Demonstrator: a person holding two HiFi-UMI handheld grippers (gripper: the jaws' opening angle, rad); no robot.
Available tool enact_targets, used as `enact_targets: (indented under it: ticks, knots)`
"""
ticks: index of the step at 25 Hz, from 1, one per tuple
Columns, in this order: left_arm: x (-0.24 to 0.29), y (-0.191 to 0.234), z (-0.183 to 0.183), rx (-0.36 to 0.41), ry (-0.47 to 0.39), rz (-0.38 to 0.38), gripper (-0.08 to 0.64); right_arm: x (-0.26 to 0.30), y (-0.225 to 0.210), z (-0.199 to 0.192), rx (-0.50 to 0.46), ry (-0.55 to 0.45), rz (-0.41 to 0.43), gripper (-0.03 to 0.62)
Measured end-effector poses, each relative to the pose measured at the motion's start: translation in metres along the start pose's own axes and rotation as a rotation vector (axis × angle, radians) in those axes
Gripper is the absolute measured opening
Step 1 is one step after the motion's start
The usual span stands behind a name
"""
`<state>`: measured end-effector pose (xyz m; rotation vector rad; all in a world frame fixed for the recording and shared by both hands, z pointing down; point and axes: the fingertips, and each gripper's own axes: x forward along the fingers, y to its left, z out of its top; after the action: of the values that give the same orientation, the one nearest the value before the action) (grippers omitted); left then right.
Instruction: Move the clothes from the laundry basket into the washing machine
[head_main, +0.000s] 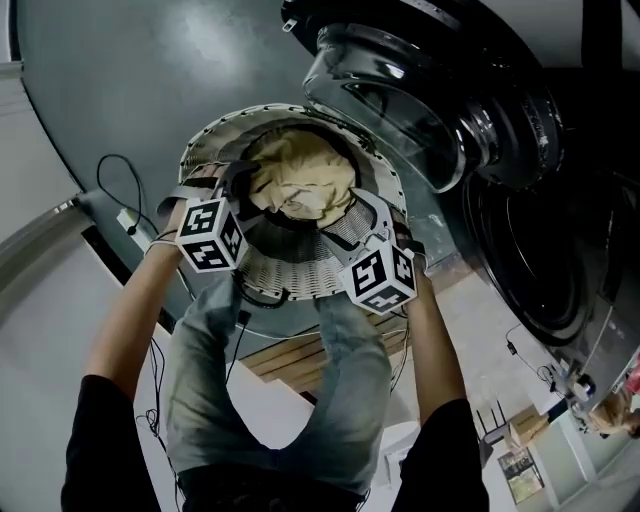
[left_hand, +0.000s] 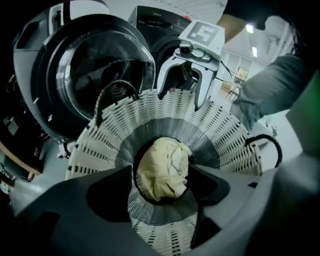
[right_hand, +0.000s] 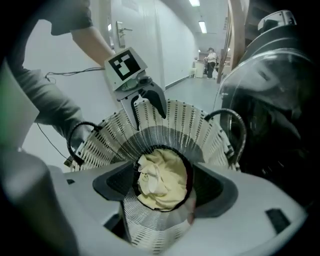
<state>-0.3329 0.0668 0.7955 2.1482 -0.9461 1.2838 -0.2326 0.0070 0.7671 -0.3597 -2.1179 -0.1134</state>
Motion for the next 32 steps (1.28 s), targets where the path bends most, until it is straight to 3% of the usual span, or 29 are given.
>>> enact_targets:
  ticks: [4, 10, 14, 19, 24, 28, 32]
  knots:
    - [0.039, -0.002, -0.018, 0.078, 0.083, -0.045, 0.359, 0.037, 0.011, -0.031, -0.078, 0.101, 0.042, 0.373]
    - [0.086, 0.004, -0.017, 0.13, 0.112, -0.076, 0.368, 0.086, 0.013, -0.069, -0.119, 0.21, 0.085, 0.373]
    - [0.123, -0.005, -0.035, 0.157, 0.181, -0.12, 0.38, 0.117, 0.018, -0.086, -0.144, 0.271, 0.11, 0.373]
    - [0.159, -0.015, -0.053, 0.167, 0.233, -0.163, 0.393, 0.151, 0.019, -0.104, -0.194, 0.322, 0.126, 0.371]
    - [0.195, -0.011, -0.065, 0.165, 0.256, -0.139, 0.403, 0.183, 0.013, -0.131, -0.21, 0.363, 0.109, 0.373]
    - [0.212, -0.003, -0.08, 0.12, 0.245, -0.146, 0.437, 0.205, 0.008, -0.141, -0.169, 0.395, 0.085, 0.4]
    - [0.229, -0.003, -0.089, 0.127, 0.252, -0.158, 0.494, 0.22, 0.0, -0.153, -0.149, 0.419, 0.076, 0.441]
